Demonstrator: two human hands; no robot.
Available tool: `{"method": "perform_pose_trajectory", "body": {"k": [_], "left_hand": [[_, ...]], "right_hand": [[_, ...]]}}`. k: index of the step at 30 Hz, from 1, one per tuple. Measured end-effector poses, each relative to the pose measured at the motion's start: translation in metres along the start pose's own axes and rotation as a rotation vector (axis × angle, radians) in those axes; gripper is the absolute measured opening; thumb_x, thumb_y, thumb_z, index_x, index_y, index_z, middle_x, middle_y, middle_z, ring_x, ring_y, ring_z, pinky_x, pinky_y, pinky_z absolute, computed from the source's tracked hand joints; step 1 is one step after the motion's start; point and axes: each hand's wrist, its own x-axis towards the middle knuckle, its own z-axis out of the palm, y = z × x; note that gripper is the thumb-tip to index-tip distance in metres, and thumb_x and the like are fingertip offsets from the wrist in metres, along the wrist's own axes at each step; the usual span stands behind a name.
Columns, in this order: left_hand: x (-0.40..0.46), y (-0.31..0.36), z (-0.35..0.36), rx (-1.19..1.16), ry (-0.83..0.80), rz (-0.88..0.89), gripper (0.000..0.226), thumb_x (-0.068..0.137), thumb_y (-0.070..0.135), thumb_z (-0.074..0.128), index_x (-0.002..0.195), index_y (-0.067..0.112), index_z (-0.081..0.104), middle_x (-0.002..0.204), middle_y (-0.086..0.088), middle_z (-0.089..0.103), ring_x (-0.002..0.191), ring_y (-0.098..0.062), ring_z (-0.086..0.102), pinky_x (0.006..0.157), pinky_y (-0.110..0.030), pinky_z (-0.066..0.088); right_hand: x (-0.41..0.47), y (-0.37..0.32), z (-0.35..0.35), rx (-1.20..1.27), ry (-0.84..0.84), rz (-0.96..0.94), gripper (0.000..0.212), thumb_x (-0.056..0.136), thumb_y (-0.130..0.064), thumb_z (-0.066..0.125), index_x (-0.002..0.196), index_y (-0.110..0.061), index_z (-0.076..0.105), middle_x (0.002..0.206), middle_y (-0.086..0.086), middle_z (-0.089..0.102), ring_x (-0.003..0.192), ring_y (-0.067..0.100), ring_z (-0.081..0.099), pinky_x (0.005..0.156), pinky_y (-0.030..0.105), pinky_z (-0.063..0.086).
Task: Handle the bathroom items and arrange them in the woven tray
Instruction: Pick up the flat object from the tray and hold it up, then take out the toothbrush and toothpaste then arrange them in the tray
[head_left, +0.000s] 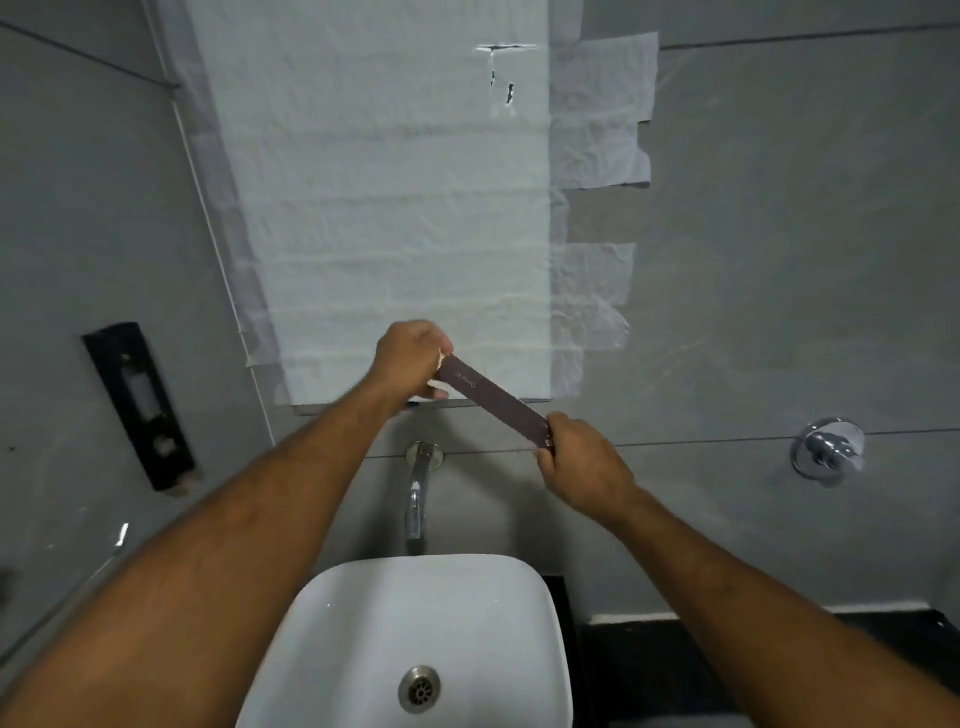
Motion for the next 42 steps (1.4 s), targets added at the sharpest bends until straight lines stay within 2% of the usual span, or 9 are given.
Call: {"method": "perform_pose_trajectory", "body": {"k": [4,8,12,17,21,24,27,35,42], "left_hand": [[-0.025,-0.055,0.009,-0.564,0.263,-0.304,0.014,0.084,0.016,0.053,0.076,0.004,0.057,0.077,-0.017,0.062,0.067,-0.03,0.068,0.049,-0.041,0.059],[-0.057,-0.1,0.025,-1.15,0.223,-0.519,0.024,0.096,0.029,0.057,0.097,0.005,0.053,0.101,-0.021,0.062,0.092,-0.033,0.066,0.058,-0.042,0.06],[-0.088,-0.131,0.034,-1.333,0.112,-0.511,0.038,0.092,0.04,0.059,0.109,0.007,0.06,0.092,-0.017,0.076,0.081,-0.027,0.075,0.054,-0.031,0.061],[-0.106,-0.146,0.027,-1.431,0.051,-0.553,0.042,0.089,0.037,0.065,0.115,0.004,0.061,0.091,-0.02,0.078,0.083,-0.03,0.076,0.062,-0.036,0.064],[-0.112,-0.152,0.017,-1.444,0.008,-0.584,0.042,0.091,0.034,0.063,0.116,0.0,0.06,0.092,-0.022,0.076,0.085,-0.031,0.076,0.074,-0.038,0.061],[-0.115,-0.152,0.016,-1.362,-0.067,-0.587,0.041,0.092,0.04,0.058,0.11,0.003,0.063,0.09,-0.017,0.077,0.075,-0.023,0.076,0.056,-0.023,0.058],[-0.119,-0.149,0.02,-1.209,-0.263,-0.554,0.051,0.094,0.05,0.047,0.112,0.005,0.065,0.085,-0.009,0.076,0.051,-0.007,0.062,0.037,-0.014,0.037],[-0.136,-0.159,0.036,-0.959,-0.616,-0.438,0.046,0.091,0.037,0.057,0.12,0.002,0.065,0.071,-0.002,0.055,0.049,-0.008,0.043,0.04,-0.02,0.037],[-0.193,-0.181,0.142,-0.596,-0.72,-0.507,0.033,0.101,0.028,0.041,0.119,0.008,0.06,0.08,-0.005,0.054,0.063,-0.016,0.046,0.057,-0.028,0.04]], "right_hand": [[0.03,-0.035,-0.053,-0.332,-0.183,-0.113,0.024,0.088,-0.02,0.058,0.111,-0.015,0.058,0.101,0.01,0.062,0.087,0.03,0.062,0.072,0.037,0.051],[0.054,-0.103,-0.094,-0.757,-0.221,-0.314,0.019,0.087,-0.016,0.06,0.106,-0.019,0.063,0.09,0.002,0.056,0.075,0.023,0.054,0.061,0.035,0.043],[0.06,-0.158,-0.097,-1.036,-0.168,-0.51,0.016,0.091,-0.018,0.061,0.106,-0.017,0.065,0.094,0.002,0.057,0.084,0.025,0.055,0.062,0.036,0.04],[0.06,-0.184,-0.082,-1.17,-0.141,-0.643,0.022,0.093,-0.018,0.061,0.115,-0.016,0.063,0.111,0.005,0.061,0.101,0.029,0.057,0.064,0.035,0.038],[0.06,-0.185,-0.086,-1.156,-0.117,-0.639,0.026,0.094,-0.02,0.061,0.12,-0.019,0.061,0.113,0.006,0.058,0.103,0.028,0.055,0.064,0.036,0.04],[0.062,-0.178,-0.094,-1.144,-0.113,-0.607,0.026,0.094,-0.019,0.061,0.12,-0.021,0.06,0.112,0.005,0.057,0.101,0.027,0.055,0.063,0.036,0.039],[0.066,-0.162,-0.102,-1.118,-0.129,-0.558,0.025,0.093,-0.018,0.061,0.118,-0.022,0.061,0.112,0.005,0.056,0.101,0.028,0.054,0.062,0.036,0.038],[0.063,-0.063,-0.14,-0.977,-0.047,-0.417,0.033,0.088,-0.011,0.061,0.119,-0.023,0.06,0.109,0.01,0.052,0.098,0.032,0.056,0.058,0.04,0.042],[-0.042,0.143,-0.139,-0.686,-0.225,0.274,0.025,0.083,-0.01,0.06,0.105,-0.021,0.063,0.094,0.007,0.052,0.085,0.032,0.059,0.064,0.039,0.046]]}}
